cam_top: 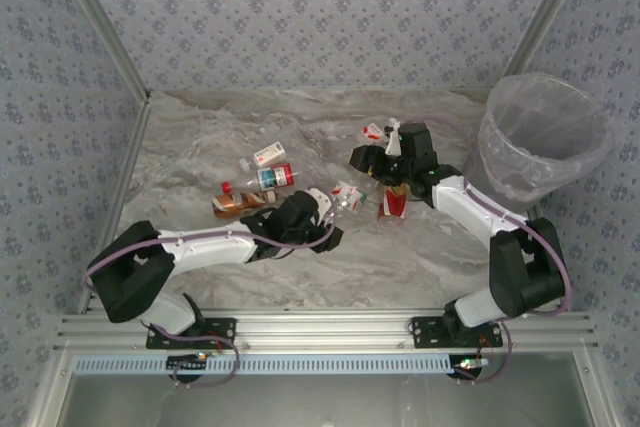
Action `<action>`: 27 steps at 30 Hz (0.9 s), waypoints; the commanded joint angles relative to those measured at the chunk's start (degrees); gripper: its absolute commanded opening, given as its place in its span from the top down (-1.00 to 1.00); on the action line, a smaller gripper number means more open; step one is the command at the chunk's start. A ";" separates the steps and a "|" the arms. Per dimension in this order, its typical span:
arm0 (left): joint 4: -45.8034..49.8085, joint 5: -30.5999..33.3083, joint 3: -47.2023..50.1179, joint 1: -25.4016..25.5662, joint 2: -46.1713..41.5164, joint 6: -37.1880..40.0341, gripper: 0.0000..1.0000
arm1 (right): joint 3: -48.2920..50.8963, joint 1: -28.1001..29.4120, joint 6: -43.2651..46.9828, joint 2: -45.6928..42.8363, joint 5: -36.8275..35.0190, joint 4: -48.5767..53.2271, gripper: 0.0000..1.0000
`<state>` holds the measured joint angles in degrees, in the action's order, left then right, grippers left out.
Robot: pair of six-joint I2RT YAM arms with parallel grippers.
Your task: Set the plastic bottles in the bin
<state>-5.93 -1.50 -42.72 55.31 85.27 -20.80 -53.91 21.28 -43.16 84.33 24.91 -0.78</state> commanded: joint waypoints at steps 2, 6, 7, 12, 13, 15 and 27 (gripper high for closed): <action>-0.90 -0.97 -1.95 0.48 0.51 1.09 -0.10 | 1.04 1.15 -1.63 0.44 -3.12 -3.56 0.19; -1.03 -0.80 -1.99 0.50 0.61 0.81 -0.15 | 1.97 1.22 -1.80 0.25 -3.90 -4.55 0.51; -0.86 -0.58 -2.08 0.50 0.65 0.68 -0.17 | 1.96 1.27 -1.60 0.30 -3.90 -4.41 0.57; -0.72 -0.28 -2.19 0.50 0.43 -0.03 -0.37 | 2.00 1.35 -0.84 -0.70 -4.86 -3.82 0.91; -0.75 -0.55 -2.10 0.50 0.44 0.12 -0.41 | 2.05 1.35 -0.69 -0.92 -5.00 -3.72 0.98; -0.66 -0.88 -2.06 0.50 0.25 0.19 -0.50 | 1.88 1.33 -0.26 -1.32 -5.14 -3.26 1.00; -1.68 0.28 -0.82 0.48 -3.81 0.50 -0.99 | 0.35 1.36 2.98 -3.09 -8.69 1.92 1.00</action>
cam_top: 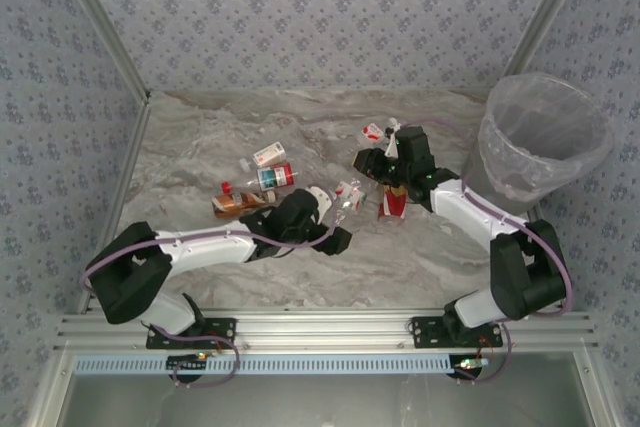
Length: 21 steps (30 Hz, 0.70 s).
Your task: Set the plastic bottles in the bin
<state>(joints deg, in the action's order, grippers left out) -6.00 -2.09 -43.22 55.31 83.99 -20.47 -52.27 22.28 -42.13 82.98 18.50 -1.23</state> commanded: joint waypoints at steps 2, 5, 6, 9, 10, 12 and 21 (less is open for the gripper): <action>-2.08 2.36 0.39 0.43 -3.66 -0.16 -0.99 | -1.74 0.37 2.30 -1.94 -2.96 3.17 1.00; -2.69 5.55 1.63 0.41 -5.52 -0.68 -0.99 | -2.06 0.34 2.74 -2.68 -4.47 4.27 1.00; -2.91 6.81 2.08 0.41 -6.30 -0.86 -0.99 | -2.15 0.36 2.97 -2.94 -5.05 4.54 1.00; -3.16 10.93 3.38 0.19 -8.29 -1.54 -0.99 | -2.65 0.34 3.34 -3.52 -6.81 5.94 1.00; -3.38 12.41 3.82 0.11 -8.85 -1.90 -0.99 | -2.83 0.34 3.63 -3.73 -7.19 6.27 1.00; -4.37 15.62 5.05 -0.26 -10.24 -2.71 -0.99 | -3.19 0.34 4.06 -4.17 -7.93 6.68 1.00; -7.00 26.16 6.74 -3.31 -12.65 -2.32 -0.99 | -5.88 -0.13 5.57 -5.87 -11.79 8.06 1.00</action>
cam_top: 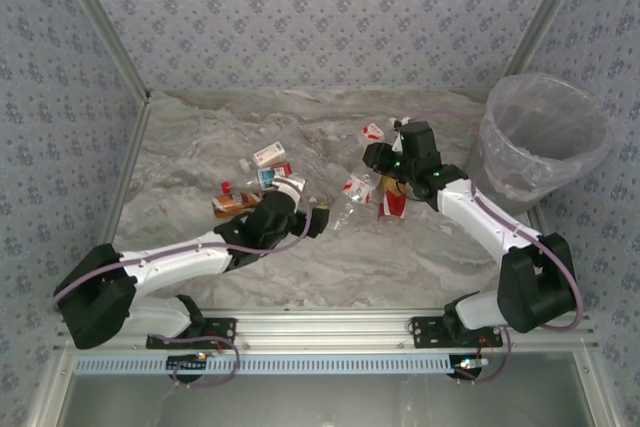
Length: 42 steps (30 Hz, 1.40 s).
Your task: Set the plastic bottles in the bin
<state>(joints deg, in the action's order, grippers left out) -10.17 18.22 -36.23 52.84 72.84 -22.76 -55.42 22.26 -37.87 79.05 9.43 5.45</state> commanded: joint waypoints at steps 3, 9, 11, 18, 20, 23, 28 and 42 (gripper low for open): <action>-4.15 9.77 -0.16 -1.91 -1.73 0.42 -0.99 | -3.63 -0.41 3.57 -2.65 -3.92 1.64 1.00; -7.65 13.17 0.78 -3.88 -2.33 -0.04 -0.99 | -6.58 -1.49 6.81 -5.00 -7.14 4.04 1.00; -8.14 13.57 1.20 -4.29 -2.51 0.15 -0.99 | -7.59 -2.15 8.04 -6.33 -7.99 4.70 1.00; -5.70 12.86 2.10 -5.75 -4.29 1.88 -0.99 | -10.59 -5.43 13.84 -13.85 -12.38 8.88 1.00; -5.42 12.88 2.46 -6.45 -5.08 1.85 -0.99 | -10.60 -6.60 14.98 -16.25 -13.95 9.05 1.00; -5.68 11.97 3.45 -7.95 -6.25 0.18 -0.99 | -10.50 -9.10 15.41 -19.81 -15.87 8.78 1.00; -5.07 8.56 3.68 -10.72 -7.17 -0.91 -0.99 | -10.91 -13.79 15.30 -23.89 -18.15 7.95 1.00; -3.97 1.09 4.95 -18.06 -10.20 -2.90 -0.99 | -15.24 -27.68 15.84 -27.72 -23.61 -1.20 1.00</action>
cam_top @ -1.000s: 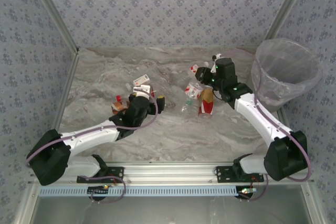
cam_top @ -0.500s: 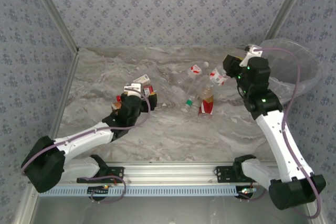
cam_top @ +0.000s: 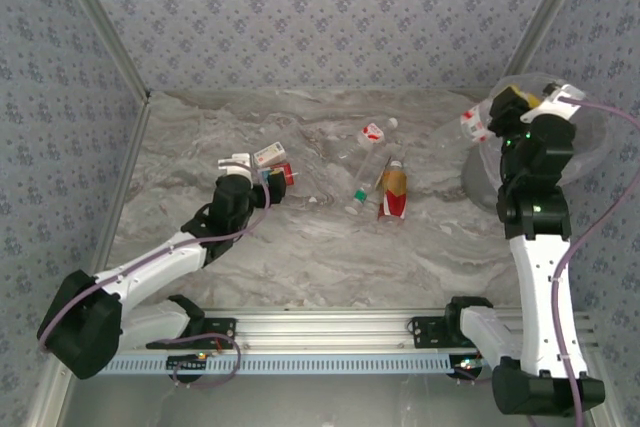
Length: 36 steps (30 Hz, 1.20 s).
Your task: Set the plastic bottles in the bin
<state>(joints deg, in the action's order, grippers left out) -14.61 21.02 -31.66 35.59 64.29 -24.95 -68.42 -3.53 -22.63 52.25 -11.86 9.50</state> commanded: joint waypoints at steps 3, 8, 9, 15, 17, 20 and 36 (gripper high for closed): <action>0.66 -2.37 0.79 -1.65 -2.44 -0.88 -0.99 | -1.83 -4.20 -0.32 -1.13 -3.50 -9.27 1.00; 0.31 -3.37 1.63 -2.06 -2.86 -1.15 -0.99 | -0.40 -8.21 2.85 -1.25 -7.37 -15.18 1.00; 0.17 -3.65 1.88 -2.08 -2.91 -1.07 -0.99 | -0.40 -9.12 3.22 -1.11 -8.16 -15.60 1.00; -0.10 -3.65 2.40 -2.15 -3.12 -1.41 -0.99 | 3.01 -16.10 0.52 -0.08 -7.27 -16.55 1.00; -0.20 -3.71 2.52 -2.12 -3.03 -1.58 -0.99 | 3.50 -17.43 -0.25 0.48 -6.44 -15.69 1.00; -0.15 -3.74 2.75 -2.18 -3.12 -1.98 -0.99 | 4.46 -18.71 -0.26 1.51 -6.11 -15.16 1.00; -1.00 -4.84 4.19 -2.33 -4.87 -3.61 -0.99 | 0.59 -20.55 3.15 12.34 5.66 -2.59 0.99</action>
<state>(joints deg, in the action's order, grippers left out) -14.61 17.12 -27.66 33.74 60.99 -27.99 -64.99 -23.77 -21.17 63.11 -9.96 4.05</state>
